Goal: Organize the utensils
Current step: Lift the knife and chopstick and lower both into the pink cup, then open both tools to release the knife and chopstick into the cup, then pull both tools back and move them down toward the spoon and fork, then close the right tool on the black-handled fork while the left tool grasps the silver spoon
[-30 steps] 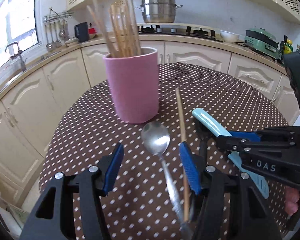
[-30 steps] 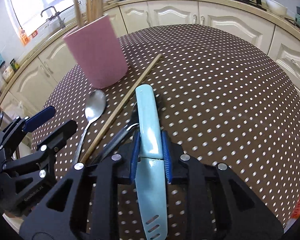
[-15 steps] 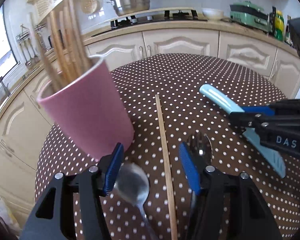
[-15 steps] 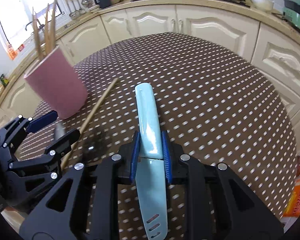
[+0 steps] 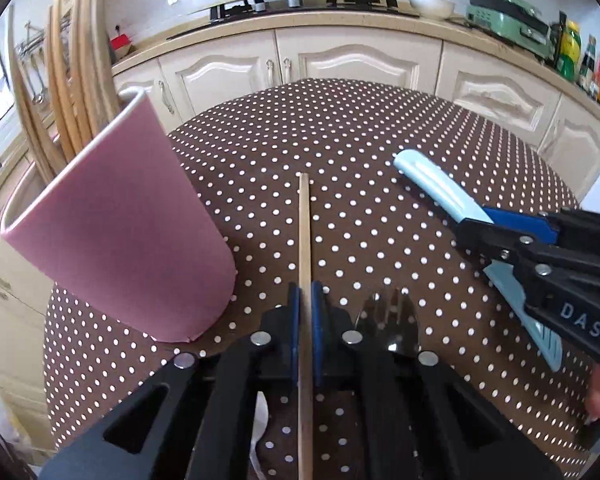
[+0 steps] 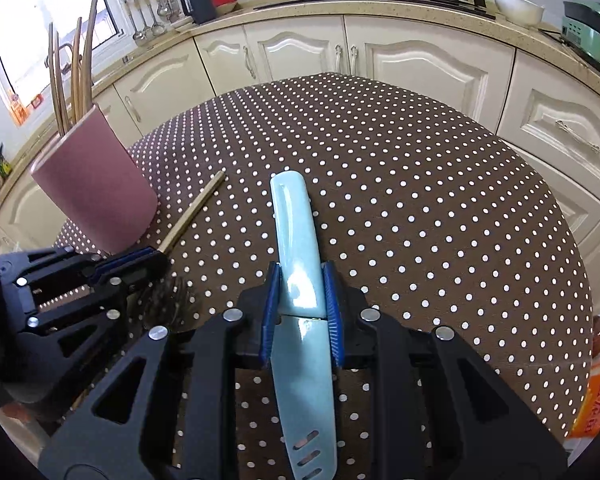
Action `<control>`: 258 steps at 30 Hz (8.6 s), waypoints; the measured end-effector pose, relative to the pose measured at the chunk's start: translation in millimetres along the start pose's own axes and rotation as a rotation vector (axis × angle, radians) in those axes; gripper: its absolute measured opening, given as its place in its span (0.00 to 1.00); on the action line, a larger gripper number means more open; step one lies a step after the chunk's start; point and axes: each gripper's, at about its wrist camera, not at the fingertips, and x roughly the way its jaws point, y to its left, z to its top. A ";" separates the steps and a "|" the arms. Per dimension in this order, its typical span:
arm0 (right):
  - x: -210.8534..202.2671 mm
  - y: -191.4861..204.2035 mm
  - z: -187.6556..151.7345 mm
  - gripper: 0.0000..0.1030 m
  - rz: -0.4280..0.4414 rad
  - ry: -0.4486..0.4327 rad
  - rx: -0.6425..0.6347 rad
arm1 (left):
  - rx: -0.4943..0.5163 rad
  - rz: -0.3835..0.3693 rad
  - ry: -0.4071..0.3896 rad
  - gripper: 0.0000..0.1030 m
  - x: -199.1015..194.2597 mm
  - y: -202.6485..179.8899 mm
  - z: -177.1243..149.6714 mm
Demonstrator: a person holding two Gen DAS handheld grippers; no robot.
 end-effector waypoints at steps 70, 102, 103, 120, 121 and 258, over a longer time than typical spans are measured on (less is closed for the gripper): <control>-12.4 121.7 134.1 0.21 0.436 -0.517 0.022 | -0.590 0.187 -0.960 0.06 -125.7 159.5 64.6; 7.0 118.2 99.8 0.21 0.419 -0.367 -0.042 | -0.448 0.222 -0.798 0.06 -96.7 148.3 33.8; 7.2 118.6 97.8 0.21 0.415 -0.363 -0.045 | -0.448 0.222 -0.795 0.06 -96.6 148.8 31.7; 9.6 121.5 80.2 0.22 0.367 -0.304 -0.064 | -0.511 0.151 -0.703 0.43 -91.4 176.9 -1.8; 9.8 121.3 80.2 0.22 0.368 -0.304 -0.064 | -0.531 0.122 -0.700 0.43 -91.8 183.2 -2.9; 3.7 158.4 -53.2 0.39 -0.201 0.084 -0.093 | -0.371 -0.023 -0.310 0.44 -126.0 108.7 -171.9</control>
